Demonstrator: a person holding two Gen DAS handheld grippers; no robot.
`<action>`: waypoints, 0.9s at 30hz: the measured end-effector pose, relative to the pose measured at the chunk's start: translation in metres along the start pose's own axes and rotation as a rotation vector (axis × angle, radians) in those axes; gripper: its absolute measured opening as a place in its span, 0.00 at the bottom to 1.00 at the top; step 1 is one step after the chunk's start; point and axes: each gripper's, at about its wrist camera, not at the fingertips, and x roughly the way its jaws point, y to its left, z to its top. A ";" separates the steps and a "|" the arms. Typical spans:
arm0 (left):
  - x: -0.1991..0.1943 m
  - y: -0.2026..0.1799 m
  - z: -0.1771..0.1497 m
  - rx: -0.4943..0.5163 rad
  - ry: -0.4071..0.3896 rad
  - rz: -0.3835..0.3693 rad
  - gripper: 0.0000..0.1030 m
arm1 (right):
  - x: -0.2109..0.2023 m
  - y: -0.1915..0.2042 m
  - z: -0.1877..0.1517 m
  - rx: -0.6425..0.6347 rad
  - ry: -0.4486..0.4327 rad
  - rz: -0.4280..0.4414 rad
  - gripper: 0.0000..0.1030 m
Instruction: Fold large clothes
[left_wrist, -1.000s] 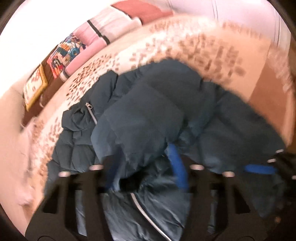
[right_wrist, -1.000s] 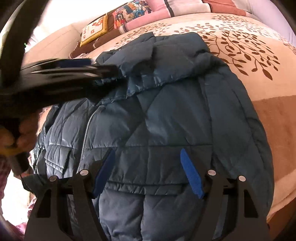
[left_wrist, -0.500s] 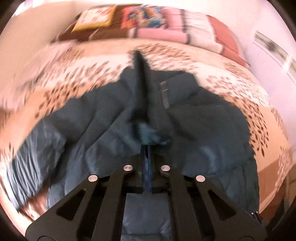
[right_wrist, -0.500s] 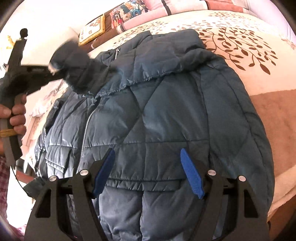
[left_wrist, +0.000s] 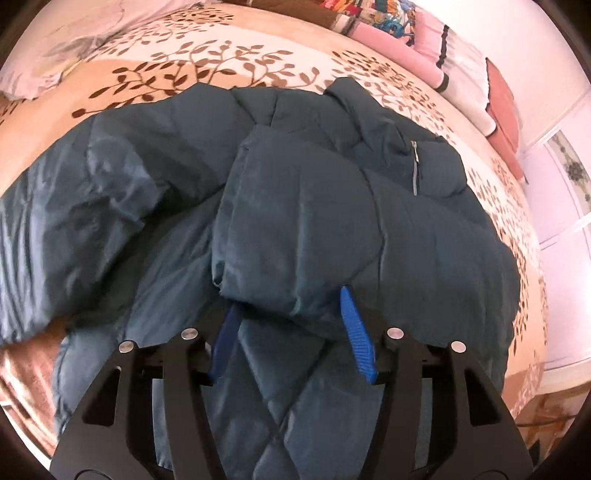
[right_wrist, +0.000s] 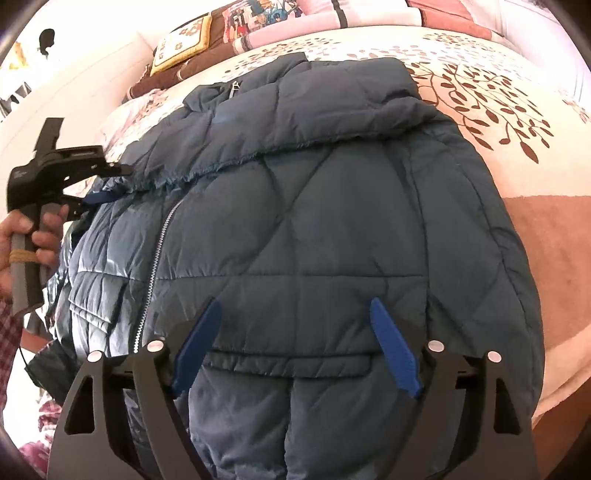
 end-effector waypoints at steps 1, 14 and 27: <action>0.001 -0.001 0.004 0.011 -0.008 0.012 0.36 | 0.001 0.002 0.000 -0.006 0.002 -0.005 0.81; -0.050 0.030 -0.016 -0.004 -0.113 -0.009 0.54 | 0.009 0.021 -0.003 -0.065 0.031 -0.089 0.85; -0.122 0.239 -0.094 -0.608 -0.251 -0.040 0.59 | -0.009 0.057 0.003 -0.123 -0.015 0.014 0.81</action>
